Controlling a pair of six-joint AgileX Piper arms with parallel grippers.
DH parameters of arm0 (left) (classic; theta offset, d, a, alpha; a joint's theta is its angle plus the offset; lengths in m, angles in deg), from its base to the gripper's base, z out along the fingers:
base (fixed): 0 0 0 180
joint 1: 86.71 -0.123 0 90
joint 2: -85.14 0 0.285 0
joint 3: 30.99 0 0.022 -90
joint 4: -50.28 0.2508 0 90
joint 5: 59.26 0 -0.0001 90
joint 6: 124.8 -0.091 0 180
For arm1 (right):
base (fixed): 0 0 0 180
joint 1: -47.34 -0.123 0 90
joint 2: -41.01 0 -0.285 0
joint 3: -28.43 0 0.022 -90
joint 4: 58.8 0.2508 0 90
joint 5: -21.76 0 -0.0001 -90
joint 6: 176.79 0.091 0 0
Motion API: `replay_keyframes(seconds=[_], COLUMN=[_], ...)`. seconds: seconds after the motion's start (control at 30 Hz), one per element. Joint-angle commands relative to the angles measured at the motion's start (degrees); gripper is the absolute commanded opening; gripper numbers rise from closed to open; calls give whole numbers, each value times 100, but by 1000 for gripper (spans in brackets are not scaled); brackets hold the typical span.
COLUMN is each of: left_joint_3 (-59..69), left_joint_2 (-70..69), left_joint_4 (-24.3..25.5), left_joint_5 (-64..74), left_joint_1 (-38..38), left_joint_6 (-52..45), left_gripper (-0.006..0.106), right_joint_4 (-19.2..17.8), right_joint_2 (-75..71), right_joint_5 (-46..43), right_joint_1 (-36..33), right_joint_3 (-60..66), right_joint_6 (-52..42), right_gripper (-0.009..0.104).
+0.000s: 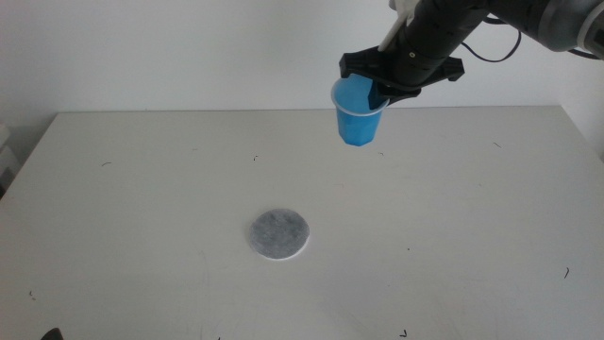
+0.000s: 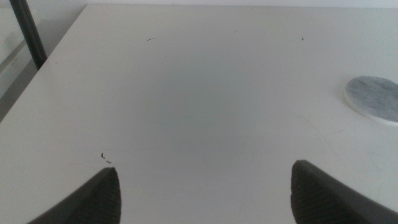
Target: Place an empty cup on a cup mat.
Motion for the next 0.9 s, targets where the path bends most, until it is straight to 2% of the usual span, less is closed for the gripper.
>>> replay_keyframes(seconds=[0.0, 0.4, 0.87], left_joint_3=[-34, -34, -34], left_joint_2=[-17, -17, -17], left_joint_4=[2, 2, 2], left_joint_5=[-384, -384, -384], left_joint_1=[-6, -6, -6], left_joint_6=[62, 62, 62], left_gripper=[105, 105, 105], right_joint_4=[24, -84, -97], right_joint_2=[-479, -98, 680], right_joint_5=[-177, -369, -354], right_joint_1=[-245, -1362, -1530], right_joint_3=[-106, -102, -102], right_joint_6=[107, 461, 466], right_gripper=[-1, -1, -1])
